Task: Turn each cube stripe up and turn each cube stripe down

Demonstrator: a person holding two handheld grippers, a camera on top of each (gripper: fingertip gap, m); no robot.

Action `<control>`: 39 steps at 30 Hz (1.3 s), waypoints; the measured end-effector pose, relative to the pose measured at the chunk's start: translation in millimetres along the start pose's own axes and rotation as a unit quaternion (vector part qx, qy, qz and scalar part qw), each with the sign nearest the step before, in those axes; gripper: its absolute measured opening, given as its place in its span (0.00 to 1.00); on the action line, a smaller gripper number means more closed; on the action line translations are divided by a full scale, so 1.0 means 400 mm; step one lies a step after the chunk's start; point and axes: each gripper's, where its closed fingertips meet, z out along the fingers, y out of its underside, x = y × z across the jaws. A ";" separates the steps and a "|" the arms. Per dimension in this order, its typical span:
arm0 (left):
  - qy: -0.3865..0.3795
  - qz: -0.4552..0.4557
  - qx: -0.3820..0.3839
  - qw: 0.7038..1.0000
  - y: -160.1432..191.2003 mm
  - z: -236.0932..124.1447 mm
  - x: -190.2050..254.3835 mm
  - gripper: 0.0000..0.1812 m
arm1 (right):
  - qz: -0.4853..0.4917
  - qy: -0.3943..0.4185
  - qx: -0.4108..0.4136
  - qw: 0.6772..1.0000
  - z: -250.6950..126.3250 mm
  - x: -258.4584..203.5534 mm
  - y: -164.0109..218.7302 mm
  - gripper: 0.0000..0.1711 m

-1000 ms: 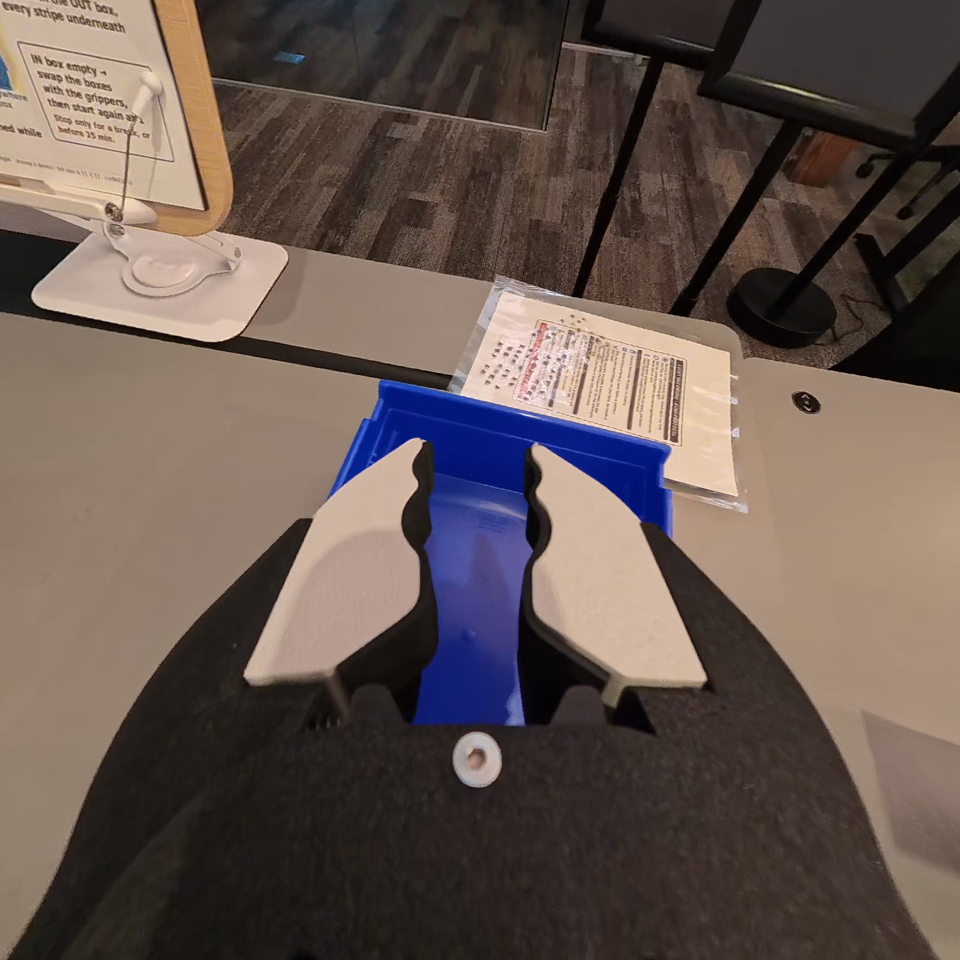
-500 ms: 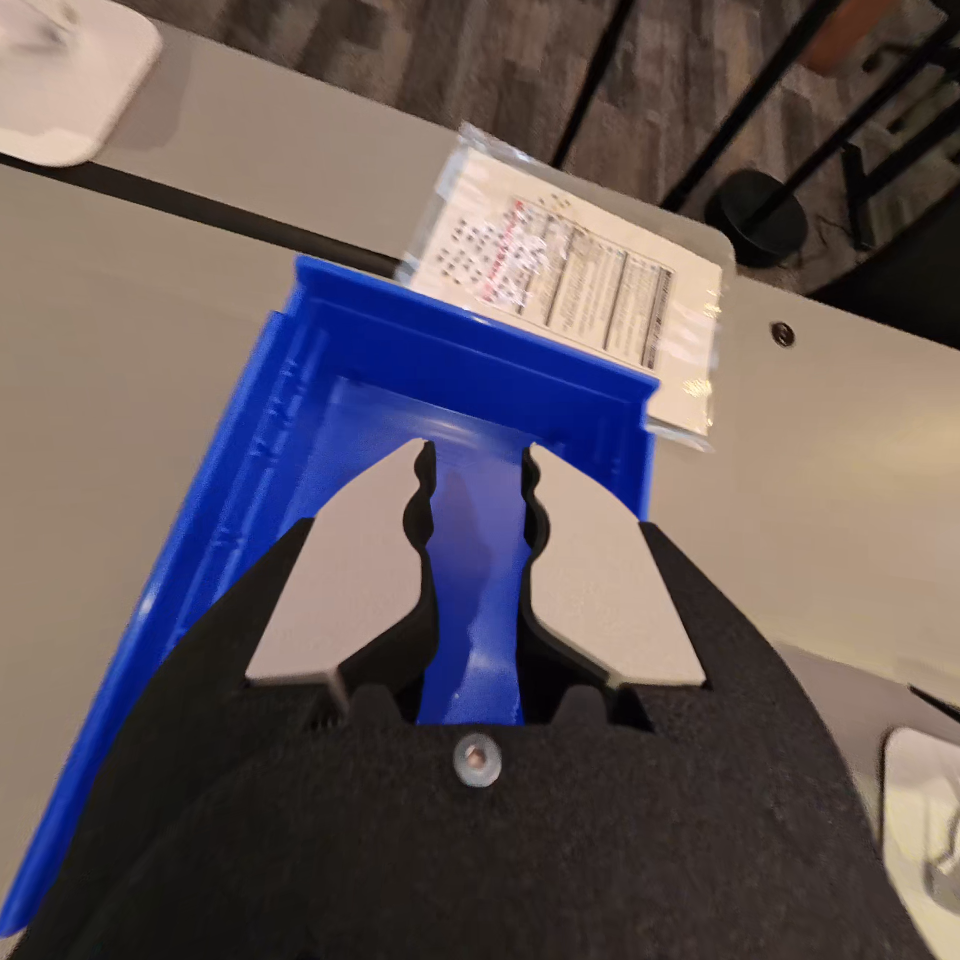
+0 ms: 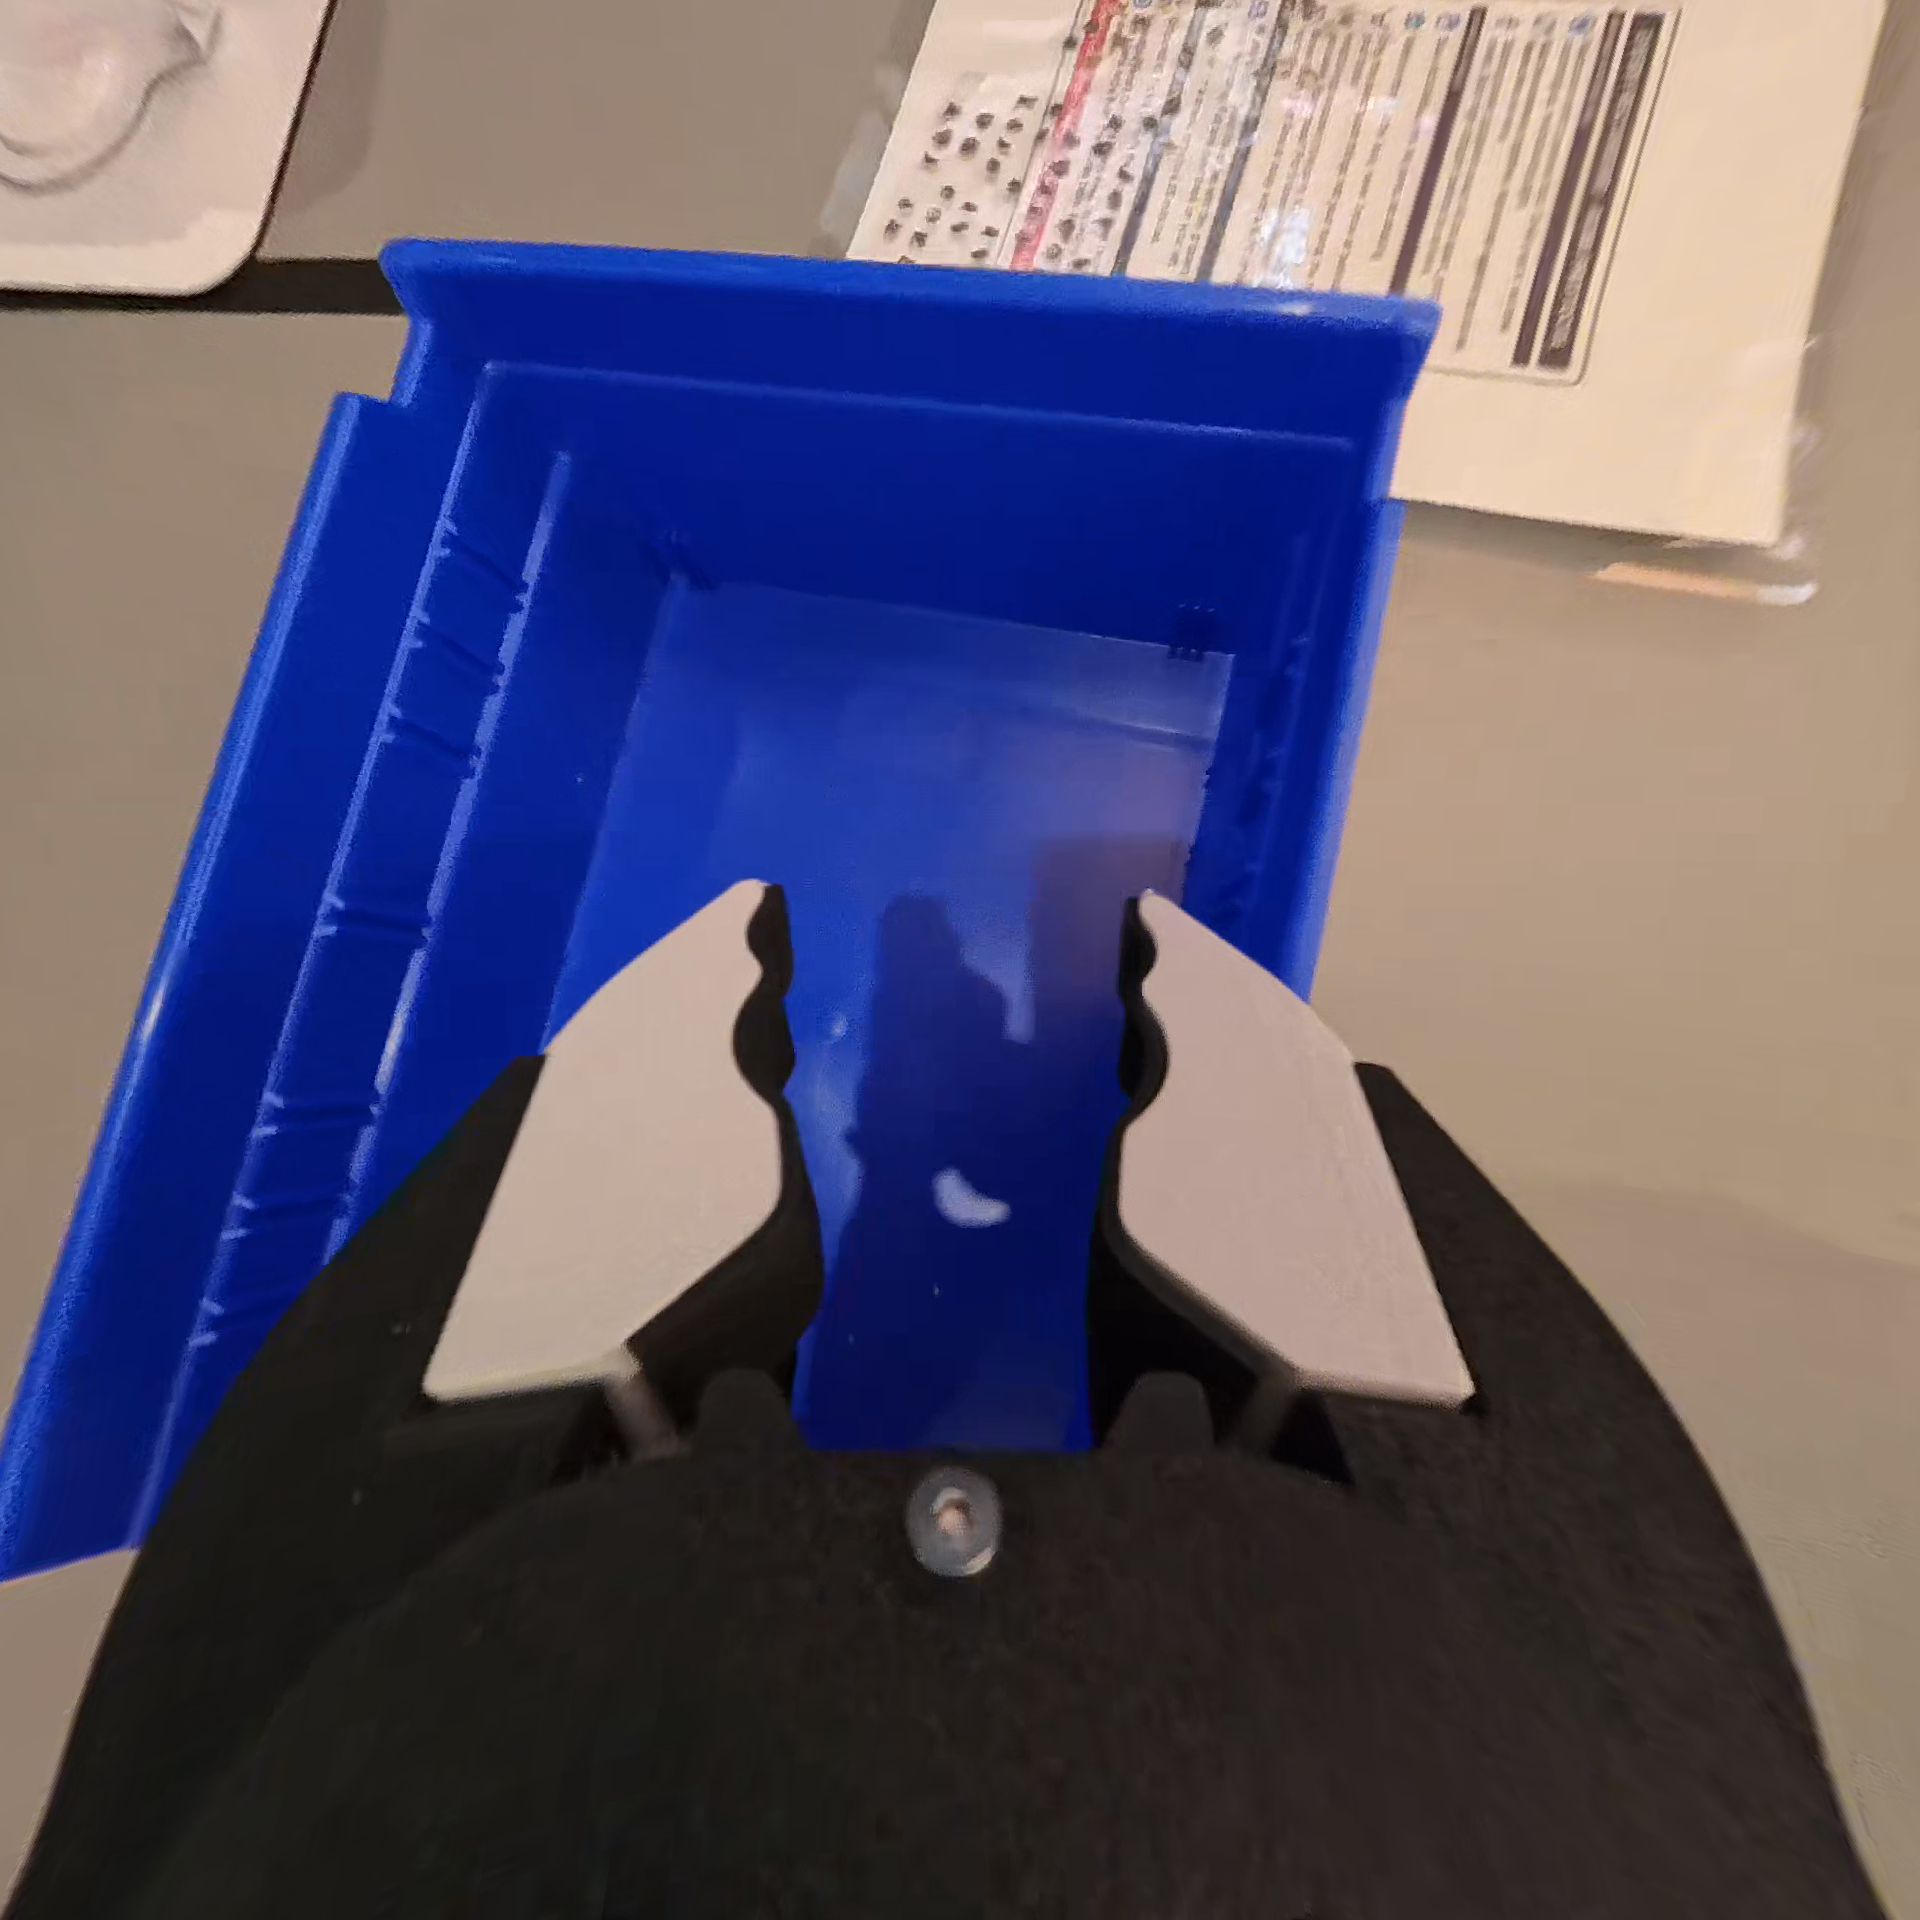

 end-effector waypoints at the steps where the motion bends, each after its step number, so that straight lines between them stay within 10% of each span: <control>1: 0.003 -0.015 0.015 1.000 -0.009 -0.010 -0.003 0.20 | 0.014 -0.004 -0.007 1.000 0.008 0.002 0.005 0.36; 13: -0.030 0.002 0.102 0.994 -0.052 -0.195 0.054 0.21 | -0.039 0.210 0.001 0.977 -0.111 0.122 -0.020 0.33; 22: -0.044 0.048 0.095 0.993 -0.053 -0.225 0.110 0.18 | 0.043 0.085 -0.144 0.985 -0.005 0.111 0.134 0.03; 39: 0.052 0.154 0.063 0.985 -0.040 -0.188 0.240 0.11 | 0.074 0.090 -0.118 0.986 0.013 0.085 0.097 0.14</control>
